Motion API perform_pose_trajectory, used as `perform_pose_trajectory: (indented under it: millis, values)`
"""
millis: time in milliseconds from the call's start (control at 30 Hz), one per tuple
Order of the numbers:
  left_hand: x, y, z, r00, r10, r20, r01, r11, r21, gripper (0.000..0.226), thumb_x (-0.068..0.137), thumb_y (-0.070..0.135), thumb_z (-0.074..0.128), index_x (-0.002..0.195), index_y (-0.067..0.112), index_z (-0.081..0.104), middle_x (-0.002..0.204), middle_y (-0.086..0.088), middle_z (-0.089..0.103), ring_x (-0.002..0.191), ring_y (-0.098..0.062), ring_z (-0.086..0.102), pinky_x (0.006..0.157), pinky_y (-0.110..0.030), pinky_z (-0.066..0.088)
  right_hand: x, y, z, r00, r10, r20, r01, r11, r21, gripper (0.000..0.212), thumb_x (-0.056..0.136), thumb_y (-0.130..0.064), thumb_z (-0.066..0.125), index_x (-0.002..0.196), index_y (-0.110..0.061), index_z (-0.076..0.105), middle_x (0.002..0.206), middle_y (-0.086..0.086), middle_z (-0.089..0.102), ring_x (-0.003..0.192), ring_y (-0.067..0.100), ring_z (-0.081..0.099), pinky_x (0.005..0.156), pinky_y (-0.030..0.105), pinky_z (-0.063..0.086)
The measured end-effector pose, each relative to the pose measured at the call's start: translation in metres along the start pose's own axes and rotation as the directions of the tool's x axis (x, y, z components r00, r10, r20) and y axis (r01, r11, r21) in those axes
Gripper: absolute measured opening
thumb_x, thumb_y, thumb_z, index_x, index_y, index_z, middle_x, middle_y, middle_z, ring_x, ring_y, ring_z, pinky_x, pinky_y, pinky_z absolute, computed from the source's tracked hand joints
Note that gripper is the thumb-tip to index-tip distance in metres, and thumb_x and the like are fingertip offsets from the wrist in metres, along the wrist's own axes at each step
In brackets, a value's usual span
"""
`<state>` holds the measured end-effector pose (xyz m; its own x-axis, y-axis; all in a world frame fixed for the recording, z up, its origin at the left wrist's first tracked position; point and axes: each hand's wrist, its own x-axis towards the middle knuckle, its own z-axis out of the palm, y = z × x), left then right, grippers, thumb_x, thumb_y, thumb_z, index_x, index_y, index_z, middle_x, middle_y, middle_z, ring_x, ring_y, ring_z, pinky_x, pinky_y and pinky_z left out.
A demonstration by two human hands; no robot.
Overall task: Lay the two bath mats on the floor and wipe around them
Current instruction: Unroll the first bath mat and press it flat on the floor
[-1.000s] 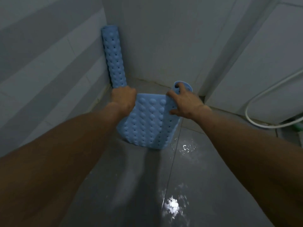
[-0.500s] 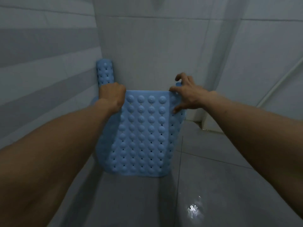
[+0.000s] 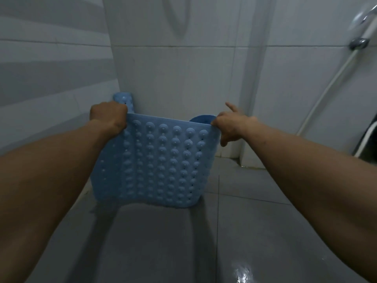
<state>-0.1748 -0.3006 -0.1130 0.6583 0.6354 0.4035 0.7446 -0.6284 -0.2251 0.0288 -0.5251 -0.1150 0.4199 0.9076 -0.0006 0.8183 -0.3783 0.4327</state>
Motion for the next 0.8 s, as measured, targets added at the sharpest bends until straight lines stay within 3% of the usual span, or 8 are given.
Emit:
perform_pose_trajectory:
  millis: [33, 100, 167, 367, 500, 567, 700, 800]
  values:
    - [0.001, -0.001, -0.003, 1.0, -0.018, 0.014, 0.018, 1.0, -0.013, 0.029, 0.09, 0.025, 0.057, 0.117, 0.014, 0.061, 0.119, -0.014, 0.062, 0.106, -0.035, 0.061, 0.083, -0.038, 0.046, -0.001, 0.001, 0.001, 1.0, 0.013, -0.003, -0.014, 1.0, -0.012, 0.05, 0.081, -0.041, 0.075, 0.127, -0.028, 0.06, 0.119, -0.001, 0.068, 0.124, 0.019, 0.054, 0.122, 0.048, 0.002]
    - [0.002, -0.002, -0.006, 0.997, -0.057, 0.046, 0.058, 0.998, -0.03, 0.03, 0.09, 0.025, 0.056, 0.118, 0.012, 0.06, 0.119, -0.015, 0.062, 0.107, -0.035, 0.06, 0.084, -0.039, 0.047, -0.008, 0.006, 0.006, 0.998, 0.032, -0.055, -0.034, 0.999, -0.03, 0.045, 0.084, -0.042, 0.071, 0.125, -0.026, 0.061, 0.117, 0.002, 0.07, 0.116, 0.022, 0.06, 0.119, 0.042, 0.02]
    - [0.001, -0.005, -0.003, 0.994, -0.079, 0.077, 0.083, 0.995, -0.053, 0.03, 0.089, 0.024, 0.056, 0.116, 0.011, 0.059, 0.117, -0.016, 0.061, 0.105, -0.035, 0.06, 0.082, -0.039, 0.047, -0.015, 0.012, 0.016, 0.993, 0.065, -0.099, -0.064, 0.998, 0.011, 0.049, 0.083, -0.051, 0.068, 0.125, -0.028, 0.062, 0.116, 0.005, 0.071, 0.109, 0.024, 0.063, 0.104, 0.036, 0.035]
    - [-0.006, -0.012, 0.004, 0.997, 0.008, 0.074, 0.002, 0.99, -0.14, 0.032, 0.099, 0.04, 0.043, 0.113, 0.013, 0.051, 0.115, -0.021, 0.059, 0.099, -0.038, 0.058, 0.072, -0.038, 0.038, -0.042, 0.034, 0.05, 0.974, 0.225, 0.031, -0.215, 0.865, 0.453, 0.057, 0.081, -0.073, 0.062, 0.116, -0.028, 0.066, 0.103, 0.001, 0.069, 0.091, 0.024, 0.061, 0.078, 0.035, 0.045]
    - [-0.003, -0.005, -0.009, 0.997, 0.05, -0.065, -0.063, 0.972, -0.224, 0.025, 0.098, 0.032, 0.047, 0.113, 0.014, 0.053, 0.115, -0.027, 0.057, 0.101, -0.044, 0.057, 0.075, -0.041, 0.04, -0.058, 0.045, 0.059, 0.919, 0.358, -0.166, -0.249, 0.852, 0.46, 0.055, 0.087, -0.074, 0.051, 0.112, -0.027, 0.065, 0.112, 0.011, 0.07, 0.103, 0.033, 0.064, 0.077, 0.038, 0.046]
    - [0.003, 0.003, -0.019, 0.996, 0.052, -0.069, -0.069, 0.963, -0.26, 0.025, 0.097, 0.034, 0.049, 0.109, 0.014, 0.058, 0.114, -0.027, 0.058, 0.101, -0.044, 0.058, 0.076, -0.041, 0.042, -0.065, 0.054, 0.054, 0.893, 0.397, -0.214, -0.243, 0.824, 0.512, 0.062, 0.084, -0.078, 0.051, 0.105, -0.022, 0.068, 0.108, 0.016, 0.071, 0.101, 0.035, 0.065, 0.078, 0.038, 0.047]
    - [0.021, 0.028, -0.046, 0.974, 0.212, 0.08, -0.184, 0.946, -0.265, 0.034, 0.093, 0.038, 0.062, 0.107, 0.008, 0.069, 0.113, -0.022, 0.065, 0.099, -0.036, 0.059, 0.079, -0.036, 0.043, -0.078, 0.077, 0.036, 0.9, 0.428, -0.089, -0.292, 0.74, 0.606, 0.074, 0.075, -0.083, 0.058, 0.106, -0.018, 0.073, 0.093, 0.009, 0.069, 0.087, 0.028, 0.064, 0.08, 0.03, 0.042]
    - [0.021, 0.05, -0.055, 0.912, 0.346, 0.22, -0.304, 0.93, -0.207, 0.037, 0.086, 0.045, 0.067, 0.105, 0.013, 0.072, 0.103, -0.013, 0.067, 0.09, -0.03, 0.058, 0.082, -0.035, 0.047, -0.088, 0.087, 0.033, 0.926, 0.374, 0.057, -0.345, 0.771, 0.536, 0.073, 0.066, -0.088, 0.061, 0.097, -0.024, 0.077, 0.08, 0.001, 0.069, 0.071, 0.018, 0.063, 0.076, 0.029, 0.043]
